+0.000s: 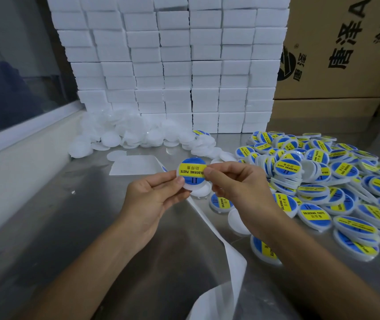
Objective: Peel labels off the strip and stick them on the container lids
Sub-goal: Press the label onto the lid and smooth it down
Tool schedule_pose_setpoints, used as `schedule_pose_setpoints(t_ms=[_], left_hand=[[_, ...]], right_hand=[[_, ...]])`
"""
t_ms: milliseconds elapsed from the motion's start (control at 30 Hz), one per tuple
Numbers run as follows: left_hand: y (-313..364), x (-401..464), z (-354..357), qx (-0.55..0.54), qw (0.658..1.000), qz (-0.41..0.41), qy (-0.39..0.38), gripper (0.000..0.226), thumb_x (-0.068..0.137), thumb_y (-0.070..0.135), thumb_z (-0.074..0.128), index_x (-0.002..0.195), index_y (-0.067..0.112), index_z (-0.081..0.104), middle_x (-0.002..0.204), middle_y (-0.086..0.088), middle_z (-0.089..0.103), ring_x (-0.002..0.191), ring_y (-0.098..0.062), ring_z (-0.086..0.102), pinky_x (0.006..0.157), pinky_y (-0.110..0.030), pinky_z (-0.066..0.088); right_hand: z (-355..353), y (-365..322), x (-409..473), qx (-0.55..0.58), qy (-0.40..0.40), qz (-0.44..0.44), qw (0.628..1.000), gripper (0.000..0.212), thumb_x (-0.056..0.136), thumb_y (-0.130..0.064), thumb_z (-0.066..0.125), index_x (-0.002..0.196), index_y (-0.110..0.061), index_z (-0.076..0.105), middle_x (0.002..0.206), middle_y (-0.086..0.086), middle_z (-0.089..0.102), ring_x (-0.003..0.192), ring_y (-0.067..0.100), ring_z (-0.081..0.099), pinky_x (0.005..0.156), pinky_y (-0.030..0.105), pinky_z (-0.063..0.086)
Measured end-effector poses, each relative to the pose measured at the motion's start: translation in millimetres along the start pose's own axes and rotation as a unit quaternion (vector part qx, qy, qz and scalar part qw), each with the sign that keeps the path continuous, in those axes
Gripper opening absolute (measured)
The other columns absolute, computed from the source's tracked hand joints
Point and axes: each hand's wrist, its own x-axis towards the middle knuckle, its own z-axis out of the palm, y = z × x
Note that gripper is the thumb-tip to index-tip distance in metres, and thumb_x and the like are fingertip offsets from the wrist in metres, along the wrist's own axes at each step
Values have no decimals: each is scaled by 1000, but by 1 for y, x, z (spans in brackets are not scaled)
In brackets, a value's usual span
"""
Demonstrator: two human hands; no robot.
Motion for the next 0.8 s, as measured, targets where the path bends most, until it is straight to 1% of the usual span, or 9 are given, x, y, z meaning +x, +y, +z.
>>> schedule_pose_setpoints(t_ms=[367,600,800], left_hand=[[1,-1,1,-15,1000,-1,10,45,61,14,74,102,-3,68,94,-14,76,86,-23,74,67,-24,58],[0,-2,1,-6,1000,2,12,33,64,12,74,94,0,72,92,-16,75,84,-23,74,67,-24,58],[0,-3,2,3,1000,8,22,37,63,14,74,97,-2,71,91,-17,75,83,-23,74,67,-24,58]], right_hand=[[0,1,0,-10,9,-10,1000,4,82,-10,74,80,-14,75,72,3,75,54,6,60,53,14,48],[0,3,0,-29,12,-12,999,2,81,-10,75,82,-11,76,74,2,75,56,5,62,55,14,50],[1,4,1,-43,13,-23,999,2,82,-8,75,83,-8,76,73,2,75,55,4,63,55,13,50]])
